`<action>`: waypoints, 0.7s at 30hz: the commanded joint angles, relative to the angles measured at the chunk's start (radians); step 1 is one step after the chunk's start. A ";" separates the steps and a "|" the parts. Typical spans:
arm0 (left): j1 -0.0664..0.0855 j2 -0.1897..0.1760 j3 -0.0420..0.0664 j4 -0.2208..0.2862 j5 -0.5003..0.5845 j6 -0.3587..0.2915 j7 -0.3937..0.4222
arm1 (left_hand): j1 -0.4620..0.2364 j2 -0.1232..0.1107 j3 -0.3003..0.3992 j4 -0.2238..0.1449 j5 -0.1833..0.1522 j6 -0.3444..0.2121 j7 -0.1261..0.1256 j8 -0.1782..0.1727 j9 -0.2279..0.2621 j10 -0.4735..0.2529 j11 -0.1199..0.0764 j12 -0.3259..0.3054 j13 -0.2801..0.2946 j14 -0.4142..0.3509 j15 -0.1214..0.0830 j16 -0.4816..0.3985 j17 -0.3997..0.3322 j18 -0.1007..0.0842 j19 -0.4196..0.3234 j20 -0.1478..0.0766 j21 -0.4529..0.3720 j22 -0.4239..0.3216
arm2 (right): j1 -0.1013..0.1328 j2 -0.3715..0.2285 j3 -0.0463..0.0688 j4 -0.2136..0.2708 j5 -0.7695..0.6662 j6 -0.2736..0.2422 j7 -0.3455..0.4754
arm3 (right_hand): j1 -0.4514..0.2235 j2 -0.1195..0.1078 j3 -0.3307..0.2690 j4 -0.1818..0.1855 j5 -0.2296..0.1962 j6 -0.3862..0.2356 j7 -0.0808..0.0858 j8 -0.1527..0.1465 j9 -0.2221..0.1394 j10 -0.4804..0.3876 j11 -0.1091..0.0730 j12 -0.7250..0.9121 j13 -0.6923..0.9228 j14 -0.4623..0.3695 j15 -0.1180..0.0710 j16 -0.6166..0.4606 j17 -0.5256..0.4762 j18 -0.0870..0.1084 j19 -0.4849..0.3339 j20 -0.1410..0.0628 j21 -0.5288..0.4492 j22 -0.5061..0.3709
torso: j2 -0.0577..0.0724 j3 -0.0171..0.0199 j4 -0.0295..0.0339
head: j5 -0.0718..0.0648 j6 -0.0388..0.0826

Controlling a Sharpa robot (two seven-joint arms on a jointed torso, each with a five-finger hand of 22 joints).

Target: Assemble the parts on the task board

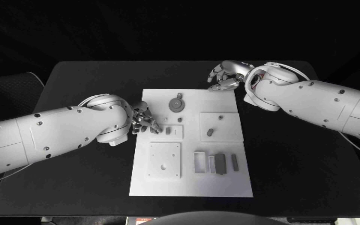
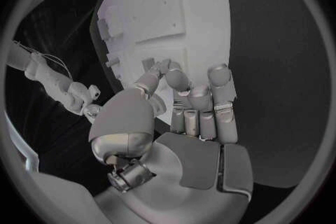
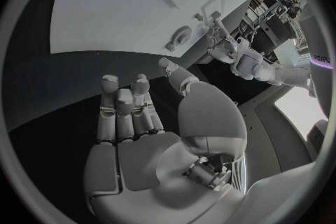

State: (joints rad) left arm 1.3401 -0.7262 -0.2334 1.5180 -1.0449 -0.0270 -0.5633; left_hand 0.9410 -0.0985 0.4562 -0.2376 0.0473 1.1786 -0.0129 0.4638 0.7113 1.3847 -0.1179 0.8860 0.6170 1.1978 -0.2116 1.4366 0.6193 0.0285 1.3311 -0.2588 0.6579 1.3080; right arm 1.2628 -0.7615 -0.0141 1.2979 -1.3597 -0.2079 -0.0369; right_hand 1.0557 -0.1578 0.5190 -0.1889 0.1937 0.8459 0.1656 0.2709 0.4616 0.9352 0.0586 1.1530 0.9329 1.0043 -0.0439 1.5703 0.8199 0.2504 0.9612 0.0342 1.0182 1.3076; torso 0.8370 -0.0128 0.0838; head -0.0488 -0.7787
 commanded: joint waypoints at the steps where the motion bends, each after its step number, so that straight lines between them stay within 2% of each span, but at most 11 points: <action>1: -0.004 0.001 -0.003 -0.005 0.000 0.032 0.001 | 0.043 0.032 0.027 -0.036 0.003 0.000 0.005 0.005 0.001 -0.005 0.002 0.004 -0.002 0.002 -0.007 0.006 0.001 0.009 -0.004 0.003 0.004 0.019 | -0.001 0.001 0.000 0.001 0.000 0.012 0.008 | -0.002 0.011 -0.003 0.001 0.005 0.000 0.005 -0.004 -0.001 -0.005 0.001 0.005 -0.001 0.008 0.000 -0.005 -0.001 0.011 0.005 -0.003 -0.004 0.012 | 0.000 0.0000 -0.0001 | 0.000 0.000; 21: -0.004 0.005 -0.003 -0.014 0.002 0.044 0.004 | 0.047 0.034 0.027 -0.042 0.003 0.000 0.005 0.005 0.001 -0.006 0.002 0.005 -0.002 0.002 -0.007 0.006 0.001 0.009 -0.004 0.003 0.004 0.019 | -0.001 0.004 0.000 -0.005 0.000 0.013 0.009 | -0.002 0.011 -0.003 0.000 0.005 0.000 0.005 -0.004 -0.001 -0.005 0.001 0.005 -0.001 0.008 0.000 -0.005 -0.001 0.011 0.005 -0.003 -0.004 0.012 | 0.000 -0.0010 0.0009 | -0.002 0.000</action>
State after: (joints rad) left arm 1.3409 -0.7228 -0.2318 1.5079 -1.0442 -0.0092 -0.5520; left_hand 0.9411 -0.0983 0.4508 -0.2431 0.0462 1.1771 -0.0145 0.4640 0.7112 1.3849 -0.1179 0.8860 0.6162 1.2008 -0.2110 1.4366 0.6191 0.0231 1.3311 -0.2588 0.6579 1.3077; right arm 1.2627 -0.7584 -0.0141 1.2924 -1.3596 -0.2072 -0.0367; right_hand 1.0557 -0.1578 0.5190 -0.1889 0.1936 0.8478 0.1633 0.2709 0.4617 0.9368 0.0570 1.1530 0.9331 1.0060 -0.0455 1.5703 0.8199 0.2504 0.9609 0.0345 1.0182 1.3076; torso 0.8369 -0.0133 0.0839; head -0.0499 -0.7793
